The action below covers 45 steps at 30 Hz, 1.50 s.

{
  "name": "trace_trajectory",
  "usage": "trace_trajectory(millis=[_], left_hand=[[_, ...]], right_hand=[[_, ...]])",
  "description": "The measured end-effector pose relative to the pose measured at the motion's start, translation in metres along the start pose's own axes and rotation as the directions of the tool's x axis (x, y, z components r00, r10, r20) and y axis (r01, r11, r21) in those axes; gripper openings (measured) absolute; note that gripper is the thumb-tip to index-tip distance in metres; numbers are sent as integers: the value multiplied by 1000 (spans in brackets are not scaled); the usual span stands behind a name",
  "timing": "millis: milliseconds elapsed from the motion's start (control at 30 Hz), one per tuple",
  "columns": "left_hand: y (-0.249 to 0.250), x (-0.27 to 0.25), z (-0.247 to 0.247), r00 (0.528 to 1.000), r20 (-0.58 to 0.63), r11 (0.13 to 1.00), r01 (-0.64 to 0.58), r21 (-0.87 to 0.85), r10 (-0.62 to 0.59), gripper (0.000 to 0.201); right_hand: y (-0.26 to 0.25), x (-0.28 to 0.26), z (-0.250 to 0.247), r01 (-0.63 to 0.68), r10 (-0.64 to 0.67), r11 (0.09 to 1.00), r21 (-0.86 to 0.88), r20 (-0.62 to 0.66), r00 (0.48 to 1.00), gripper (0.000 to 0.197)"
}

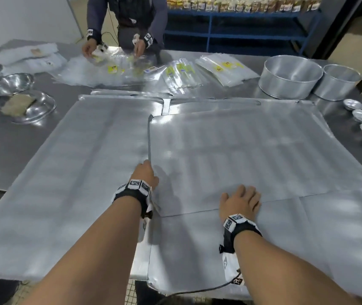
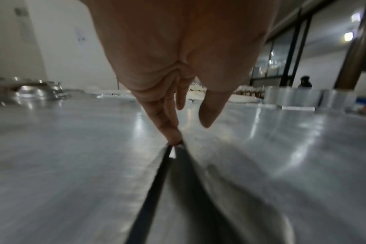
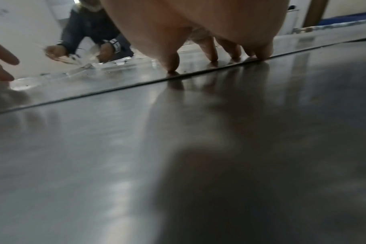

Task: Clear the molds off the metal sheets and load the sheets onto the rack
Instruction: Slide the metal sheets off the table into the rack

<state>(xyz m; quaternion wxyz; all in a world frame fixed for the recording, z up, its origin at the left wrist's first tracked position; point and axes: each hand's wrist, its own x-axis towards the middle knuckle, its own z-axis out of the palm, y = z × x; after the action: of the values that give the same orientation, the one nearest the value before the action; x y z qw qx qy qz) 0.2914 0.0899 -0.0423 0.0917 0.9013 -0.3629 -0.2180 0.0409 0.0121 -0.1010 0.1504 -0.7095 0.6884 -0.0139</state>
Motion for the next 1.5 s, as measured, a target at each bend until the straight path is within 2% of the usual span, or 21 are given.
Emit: trace_trajectory(millis=[133, 267, 367, 467, 567, 667, 767, 800, 867, 933, 1033, 1133, 1200, 1267, 1300, 1367, 1433, 1500], left_hand=[[-5, 26, -7, 997, 33, 995, 77, -63, -75, 34], [-14, 44, -11, 987, 120, 981, 127, -144, -110, 13], [-19, 53, -10, 980, 142, 960, 171, -222, -141, 18], [-17, 53, -12, 979, 134, 940, 186, -285, -153, 12], [-17, 50, -16, 979, 149, 942, 180, -284, -143, 11], [-18, 40, -22, 982, 160, 969, 134, -207, -102, 18], [-17, 17, -25, 977, 214, 999, 26, -23, -20, 18], [-15, 8, -25, 967, 250, 998, 52, -41, -40, 22], [-9, -15, -24, 958, 279, 997, 75, -21, -66, 32], [-3, -41, -19, 963, 264, 999, 43, 22, -48, 31], [3, -74, -8, 955, 296, 988, -38, 151, -8, 28], [5, -100, 7, 906, 420, 908, -212, 361, 45, 35], [7, -117, 19, 904, 425, 852, -262, 453, 52, 38], [12, -131, 25, 887, 447, 780, -360, 512, 115, 43], [16, -137, 27, 881, 459, 774, -370, 515, 116, 46], [20, -139, 28, 907, 416, 867, -251, 431, 56, 46], [25, -142, 22, 937, 350, 908, -166, 385, 24, 41], [30, -136, 20, 937, 346, 884, -209, 418, 58, 28]], right_hand=[[-27, -15, 11, -103, 105, 991, 87, -21, 994, 68], [-45, -29, 18, -168, 175, 976, 139, -38, 984, 67], [-52, -37, 22, -197, 202, 969, 149, -23, 979, 66], [-58, -45, 23, -226, 232, 952, 206, -5, 973, 66], [-62, -50, 19, -272, 289, 917, 291, -18, 957, 70], [-61, -56, 13, -359, 408, 828, 432, -22, 913, 82], [-51, -61, 7, -403, 490, 727, 555, -9, 872, 98], [-46, -63, 4, -417, 517, 669, 615, 16, 856, 100], [-34, -69, -7, -473, 564, 490, 733, 147, 813, 90], [-17, -80, -21, -550, 559, 397, 734, 282, 780, 69], [15, -95, -33, -595, 493, 441, 672, 372, 786, 46], [46, -109, -42, -596, 461, 509, 621, 388, 798, 46], [64, -119, -48, -600, 445, 519, 609, 407, 798, 48], [84, -127, -55, -611, 449, 524, 593, 418, 790, 42], [93, -129, -59, -621, 456, 520, 587, 423, 783, 37], [111, -136, -69, -628, 486, 517, 582, 404, 775, 32], [129, -141, -77, -641, 513, 529, 555, 393, 763, 33], [145, -146, -81, -647, 514, 554, 524, 396, 761, 39]])
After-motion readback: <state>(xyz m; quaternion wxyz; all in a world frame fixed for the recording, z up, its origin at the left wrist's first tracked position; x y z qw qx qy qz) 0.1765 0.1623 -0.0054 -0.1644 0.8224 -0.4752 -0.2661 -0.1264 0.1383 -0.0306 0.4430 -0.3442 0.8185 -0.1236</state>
